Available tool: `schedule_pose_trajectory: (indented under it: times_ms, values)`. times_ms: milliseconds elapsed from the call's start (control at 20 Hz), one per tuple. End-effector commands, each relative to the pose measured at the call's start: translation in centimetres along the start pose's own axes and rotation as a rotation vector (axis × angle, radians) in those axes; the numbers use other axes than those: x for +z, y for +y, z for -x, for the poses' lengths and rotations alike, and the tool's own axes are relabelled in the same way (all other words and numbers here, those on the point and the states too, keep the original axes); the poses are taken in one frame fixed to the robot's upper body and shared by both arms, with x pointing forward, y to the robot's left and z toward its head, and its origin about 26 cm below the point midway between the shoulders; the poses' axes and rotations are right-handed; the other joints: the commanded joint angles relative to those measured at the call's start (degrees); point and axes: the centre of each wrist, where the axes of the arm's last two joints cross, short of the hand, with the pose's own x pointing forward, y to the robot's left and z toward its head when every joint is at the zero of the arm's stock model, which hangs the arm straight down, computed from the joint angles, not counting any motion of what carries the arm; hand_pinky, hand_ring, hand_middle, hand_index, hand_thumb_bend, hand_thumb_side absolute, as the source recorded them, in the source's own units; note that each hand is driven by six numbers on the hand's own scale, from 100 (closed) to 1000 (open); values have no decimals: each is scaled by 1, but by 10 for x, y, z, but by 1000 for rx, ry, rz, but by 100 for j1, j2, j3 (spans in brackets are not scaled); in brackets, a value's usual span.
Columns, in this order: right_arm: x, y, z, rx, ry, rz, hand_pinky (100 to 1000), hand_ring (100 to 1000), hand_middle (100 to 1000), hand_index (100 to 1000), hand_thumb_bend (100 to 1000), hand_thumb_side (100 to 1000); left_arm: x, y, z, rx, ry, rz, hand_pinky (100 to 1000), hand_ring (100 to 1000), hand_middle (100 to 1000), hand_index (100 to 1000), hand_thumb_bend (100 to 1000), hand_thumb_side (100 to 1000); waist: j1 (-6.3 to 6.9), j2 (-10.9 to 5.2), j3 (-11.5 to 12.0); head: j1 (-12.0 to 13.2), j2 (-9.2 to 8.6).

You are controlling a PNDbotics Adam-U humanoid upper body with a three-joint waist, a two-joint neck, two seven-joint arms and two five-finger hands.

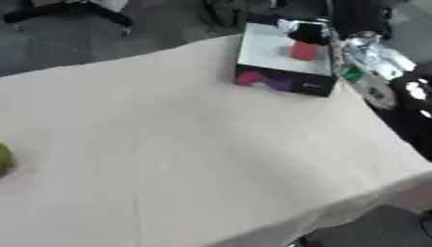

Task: Pick up the objects with one hand, pass them to the other hand, and then place them into the box on the other side of the table.

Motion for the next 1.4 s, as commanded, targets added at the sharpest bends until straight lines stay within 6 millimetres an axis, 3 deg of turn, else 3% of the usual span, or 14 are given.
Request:
schedule_pose_trajectory:
  times_ms: [50,200,350,400,450,650,750,850,950,1100,1250,1400]
  values:
    - [-1,-14,-42,-110,-217,35,781,819,1000,814,547,575,8,25,-19,-157,72,25,599,532,549,782,100,654,-55,-106,-161,986,43]
    - [3,-15,-75,-215,-418,34,814,827,1000,808,488,577,14,35,-13,-288,129,70,602,534,552,785,100,569,-96,-169,-339,1580,45]
    - [5,-16,-93,-293,-530,33,805,826,1000,808,481,574,21,40,2,-429,182,132,605,537,557,785,100,453,-95,-217,-418,1927,45]
    - [7,-16,-98,-317,-554,32,815,830,1000,809,462,578,24,40,9,-469,206,157,608,541,561,788,100,381,-98,-231,-441,1977,45]
    - [8,-17,-102,-335,-577,30,816,830,1000,810,453,578,25,42,15,-520,225,187,614,550,569,792,100,249,-104,-245,-462,1999,45]
    - [10,-17,-111,-383,-612,34,813,830,1000,811,446,582,24,49,37,-744,305,322,641,590,614,812,100,234,-152,-267,-578,1947,45]
    - [10,-18,-113,-395,-617,37,809,829,1000,809,447,582,13,49,47,-828,358,405,651,605,632,819,100,245,-172,-269,-660,1900,45]
    - [10,-18,-115,-407,-619,40,811,828,1000,808,442,585,0,45,59,-893,410,471,658,618,650,824,166,240,-177,-269,-752,1903,45]
    - [10,-19,-116,-416,-625,41,809,828,1000,808,439,585,-11,42,70,-958,444,511,668,636,676,831,292,302,-174,-268,-824,1935,45]
    - [9,-19,-118,-434,-635,45,803,827,1000,808,444,586,-20,34,86,-1059,484,551,681,667,713,843,408,363,-149,-265,-913,1992,45]
    - [9,-20,-120,-448,-647,45,804,826,1000,808,441,589,-20,25,104,-1156,522,609,693,687,737,855,479,412,-117,-266,-1009,2011,45]
    - [9,-20,-120,-451,-650,41,803,825,1000,809,442,591,-6,22,117,-1241,550,635,699,698,748,861,501,430,-100,-272,-1072,2008,45]
